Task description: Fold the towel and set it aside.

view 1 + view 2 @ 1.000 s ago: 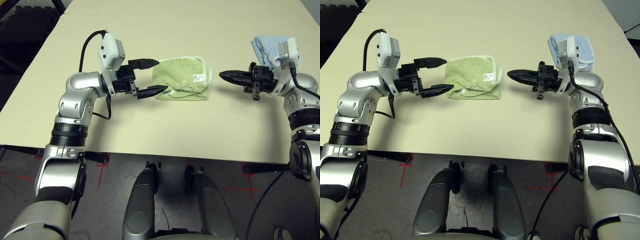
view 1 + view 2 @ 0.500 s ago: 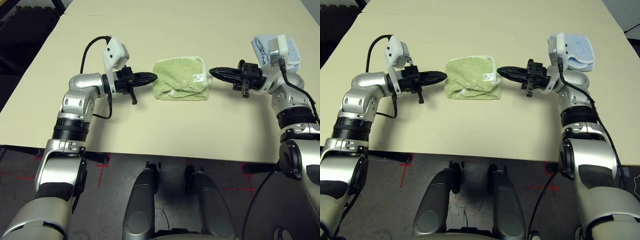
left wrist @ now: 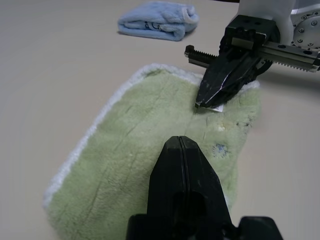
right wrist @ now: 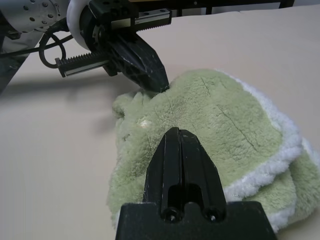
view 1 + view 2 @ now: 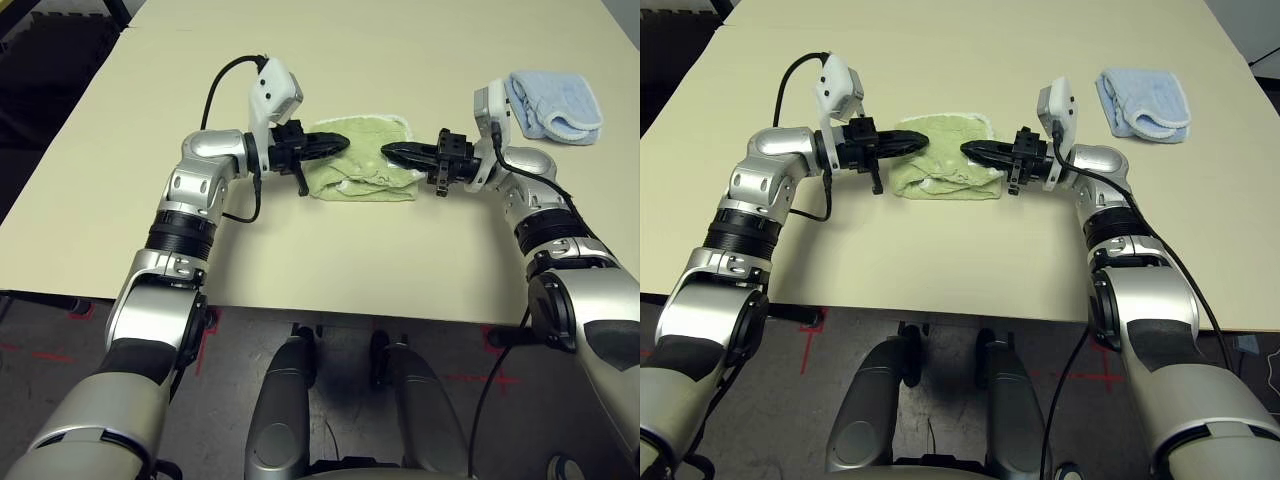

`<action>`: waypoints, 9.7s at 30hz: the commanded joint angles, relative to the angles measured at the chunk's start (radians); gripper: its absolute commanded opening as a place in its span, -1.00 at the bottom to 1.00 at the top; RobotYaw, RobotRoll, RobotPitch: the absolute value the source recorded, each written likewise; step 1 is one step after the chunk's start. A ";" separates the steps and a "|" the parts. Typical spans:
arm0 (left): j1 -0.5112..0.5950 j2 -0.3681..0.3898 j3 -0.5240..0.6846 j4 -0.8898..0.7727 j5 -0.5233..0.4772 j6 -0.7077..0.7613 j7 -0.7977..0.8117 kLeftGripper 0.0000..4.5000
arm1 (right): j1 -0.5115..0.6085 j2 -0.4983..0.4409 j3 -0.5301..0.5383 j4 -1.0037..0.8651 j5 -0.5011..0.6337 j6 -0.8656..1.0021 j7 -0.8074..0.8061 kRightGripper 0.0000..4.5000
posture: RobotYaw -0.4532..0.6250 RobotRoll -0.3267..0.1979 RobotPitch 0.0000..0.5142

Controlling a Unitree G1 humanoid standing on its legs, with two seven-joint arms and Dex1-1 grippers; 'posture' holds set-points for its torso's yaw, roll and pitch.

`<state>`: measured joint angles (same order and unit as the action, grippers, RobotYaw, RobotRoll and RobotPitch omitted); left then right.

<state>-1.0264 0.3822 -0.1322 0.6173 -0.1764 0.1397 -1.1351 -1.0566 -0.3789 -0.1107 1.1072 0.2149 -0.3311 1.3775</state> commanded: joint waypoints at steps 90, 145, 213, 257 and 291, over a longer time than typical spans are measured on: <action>-0.119 -0.038 0.149 0.300 0.077 -0.102 0.224 -0.98 | -0.111 0.109 -0.110 0.000 0.045 0.074 -0.373 -1.00 | -0.07 0.25 0.05; 0.365 0.177 0.198 -0.470 -0.179 0.089 0.022 -0.98 | 0.196 -0.163 -0.068 -0.313 0.136 0.144 0.102 -1.00 | -0.08 0.25 -0.02; -0.030 0.071 0.286 0.029 -0.415 1.104 0.262 1.00 | 0.256 -0.268 -0.018 -0.358 0.122 0.117 0.192 0.99 | -0.14 0.25 -0.01; -0.110 -0.003 0.364 0.251 -0.338 0.891 0.374 -0.99 | 0.242 -0.267 -0.013 -0.332 0.106 0.085 0.177 1.00 | -0.15 0.25 -0.07; 0.075 -0.019 0.824 -0.075 -0.396 0.280 1.183 -0.99 | 0.204 -0.246 -0.005 -0.280 0.094 0.057 0.166 1.00 | -0.06 0.25 -0.05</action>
<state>-0.9702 0.3818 0.6602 0.5892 -0.5501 0.4554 -0.0161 -0.8570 -0.6200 -0.1219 0.8232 0.3149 -0.2640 1.5405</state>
